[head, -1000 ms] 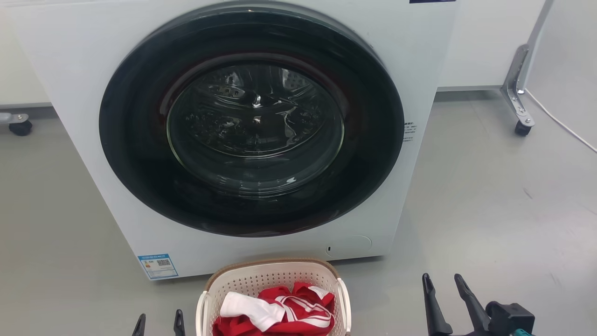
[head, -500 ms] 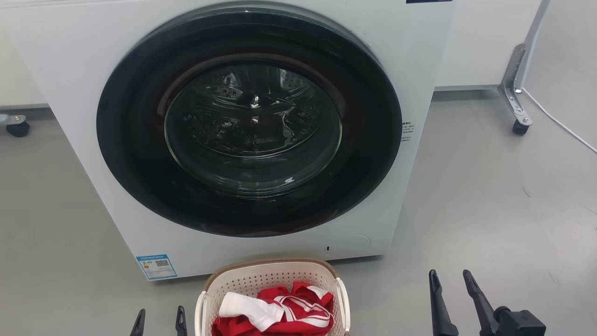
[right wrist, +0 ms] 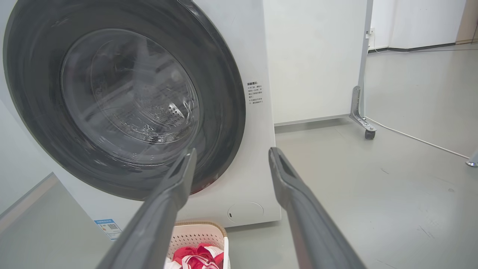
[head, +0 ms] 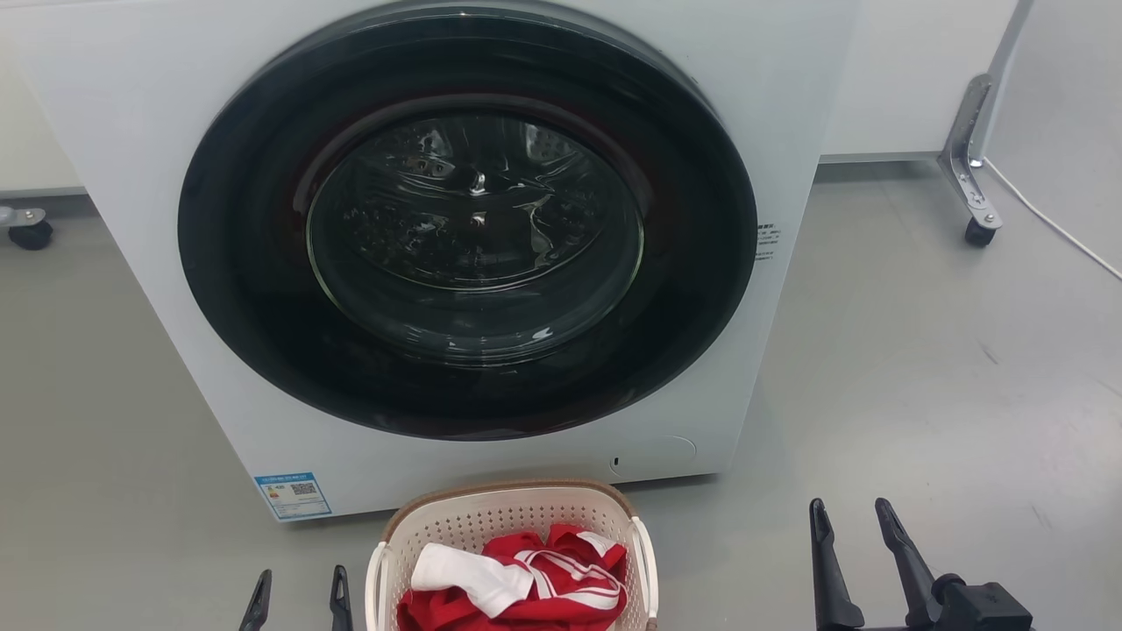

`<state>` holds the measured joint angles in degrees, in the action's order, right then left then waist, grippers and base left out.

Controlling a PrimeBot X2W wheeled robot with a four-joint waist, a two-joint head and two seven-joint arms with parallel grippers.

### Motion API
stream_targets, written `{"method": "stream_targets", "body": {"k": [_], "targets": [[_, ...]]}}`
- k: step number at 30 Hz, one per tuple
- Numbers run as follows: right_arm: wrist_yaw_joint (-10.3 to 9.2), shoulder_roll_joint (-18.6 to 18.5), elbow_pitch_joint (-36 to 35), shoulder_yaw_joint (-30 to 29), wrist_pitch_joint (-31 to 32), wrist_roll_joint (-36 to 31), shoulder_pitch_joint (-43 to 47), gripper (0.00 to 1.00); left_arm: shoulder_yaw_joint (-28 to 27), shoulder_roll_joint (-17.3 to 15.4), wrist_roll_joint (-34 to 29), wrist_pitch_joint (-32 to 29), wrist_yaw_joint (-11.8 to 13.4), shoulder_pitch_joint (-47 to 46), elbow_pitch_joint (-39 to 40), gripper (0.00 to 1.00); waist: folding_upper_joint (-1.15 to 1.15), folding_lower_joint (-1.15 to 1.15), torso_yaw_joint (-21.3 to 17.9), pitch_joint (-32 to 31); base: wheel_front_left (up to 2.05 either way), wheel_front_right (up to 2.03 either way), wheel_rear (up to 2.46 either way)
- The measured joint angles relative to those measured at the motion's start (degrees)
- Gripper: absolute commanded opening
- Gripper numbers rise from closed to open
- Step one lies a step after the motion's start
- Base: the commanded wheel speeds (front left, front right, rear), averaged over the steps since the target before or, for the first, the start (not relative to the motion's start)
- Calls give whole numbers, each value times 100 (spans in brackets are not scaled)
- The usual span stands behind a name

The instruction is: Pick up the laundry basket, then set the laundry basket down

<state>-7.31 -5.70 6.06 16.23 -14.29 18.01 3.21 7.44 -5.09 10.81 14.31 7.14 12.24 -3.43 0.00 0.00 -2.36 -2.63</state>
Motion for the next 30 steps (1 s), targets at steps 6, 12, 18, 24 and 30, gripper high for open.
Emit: {"method": "stream_targets", "body": {"k": [6, 12, 18, 24, 30], "targets": [[0, 15, 188, 18, 16, -33, 54, 0, 42, 8, -31, -9, -2, 3, -207, 0, 0, 0, -4, 10, 0, 0, 0], [34, 26, 343, -44, 67, 101, 164, 0, 25, 14, 70, -67, -48, 1, -361, 0, 0, 0, 2, 19, 0, 0, 0], [120, 47, 375, -194, 192, 524, 111, 0, -74, 24, 500, -172, -118, -22, -433, 0, 0, 0, 20, 38, 0, 0, 0], [190, 77, 411, -343, 335, 1047, 88, 0, -152, 33, 1129, -322, -216, -75, -506, 0, 0, 0, 35, 54, 0, 0, 0], [285, 96, 480, -499, 472, 1517, 64, 0, -231, 64, 1634, -474, -315, -183, -554, 0, 0, 0, 50, 70, 0, 0, 0]]}}
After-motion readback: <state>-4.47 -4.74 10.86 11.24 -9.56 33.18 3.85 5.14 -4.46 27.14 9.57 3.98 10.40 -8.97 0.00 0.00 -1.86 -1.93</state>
